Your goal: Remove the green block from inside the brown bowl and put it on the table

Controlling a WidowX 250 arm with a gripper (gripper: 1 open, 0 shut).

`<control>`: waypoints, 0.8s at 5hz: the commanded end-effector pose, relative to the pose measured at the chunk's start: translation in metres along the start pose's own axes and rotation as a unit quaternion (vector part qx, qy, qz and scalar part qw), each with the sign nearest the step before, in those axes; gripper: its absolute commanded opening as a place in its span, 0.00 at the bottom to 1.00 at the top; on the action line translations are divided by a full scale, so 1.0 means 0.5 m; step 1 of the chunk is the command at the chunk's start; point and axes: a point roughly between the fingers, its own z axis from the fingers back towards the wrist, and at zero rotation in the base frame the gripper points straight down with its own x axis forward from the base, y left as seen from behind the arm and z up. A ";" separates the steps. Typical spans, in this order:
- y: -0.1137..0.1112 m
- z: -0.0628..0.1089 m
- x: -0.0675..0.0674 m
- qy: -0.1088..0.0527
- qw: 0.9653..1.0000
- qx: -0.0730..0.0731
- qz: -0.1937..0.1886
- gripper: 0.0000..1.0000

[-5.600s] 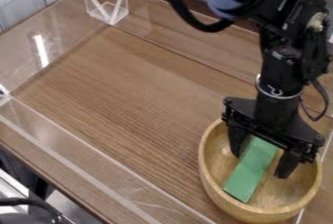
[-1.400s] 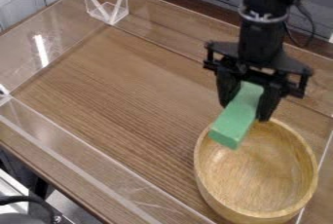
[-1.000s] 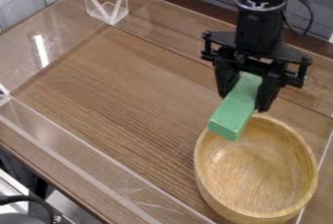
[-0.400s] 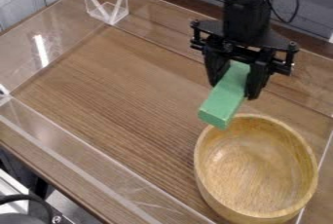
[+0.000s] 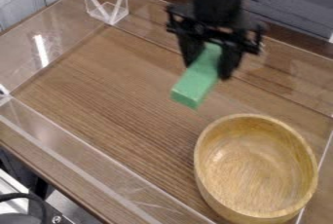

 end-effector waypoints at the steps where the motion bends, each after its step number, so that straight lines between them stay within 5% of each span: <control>1: 0.052 0.043 0.008 -0.049 0.999 -0.005 -0.004 0.00; 2: 0.087 0.035 0.006 -0.063 0.998 -0.005 -0.015 0.00; 4: 0.084 0.006 0.008 -0.073 0.997 -0.003 -0.034 0.00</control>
